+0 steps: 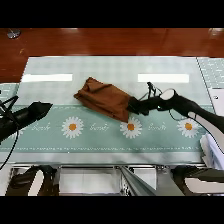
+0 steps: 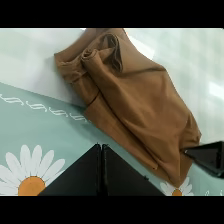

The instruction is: Fold the shirts.

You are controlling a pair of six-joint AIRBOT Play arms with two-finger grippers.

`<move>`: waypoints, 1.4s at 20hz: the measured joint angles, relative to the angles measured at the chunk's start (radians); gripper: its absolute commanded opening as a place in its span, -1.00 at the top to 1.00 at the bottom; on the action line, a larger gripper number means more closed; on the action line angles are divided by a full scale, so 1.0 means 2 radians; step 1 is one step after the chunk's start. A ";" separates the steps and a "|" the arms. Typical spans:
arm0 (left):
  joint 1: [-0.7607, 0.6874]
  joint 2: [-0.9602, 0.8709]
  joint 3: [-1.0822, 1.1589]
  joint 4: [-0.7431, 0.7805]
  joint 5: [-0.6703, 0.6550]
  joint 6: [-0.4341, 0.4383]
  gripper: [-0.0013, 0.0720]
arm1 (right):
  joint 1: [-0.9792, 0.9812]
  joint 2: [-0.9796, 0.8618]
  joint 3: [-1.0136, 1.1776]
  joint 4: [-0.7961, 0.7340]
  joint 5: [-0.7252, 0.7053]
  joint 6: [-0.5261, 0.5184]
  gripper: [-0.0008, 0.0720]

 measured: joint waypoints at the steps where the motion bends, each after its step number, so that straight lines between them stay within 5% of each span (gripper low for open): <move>1: 0.000 0.000 0.000 0.000 0.000 0.000 0.91 | 0.000 -0.007 0.025 -0.003 0.012 -0.011 0.90; 4: 0.000 0.000 0.000 0.000 0.000 0.000 0.91 | -0.002 -0.009 0.125 -0.047 0.063 -0.018 0.90; 14: 0.000 0.000 0.000 0.000 -0.008 0.000 0.91 | -0.017 0.030 0.525 -0.369 0.342 0.066 0.90; 23: 0.000 0.000 0.000 0.000 -0.009 0.004 0.91 | -0.216 0.141 0.568 -0.445 0.500 0.142 0.89; 28: 0.000 0.000 0.000 0.000 -0.001 0.006 0.91 | -0.376 0.244 0.468 -0.455 0.535 0.146 0.89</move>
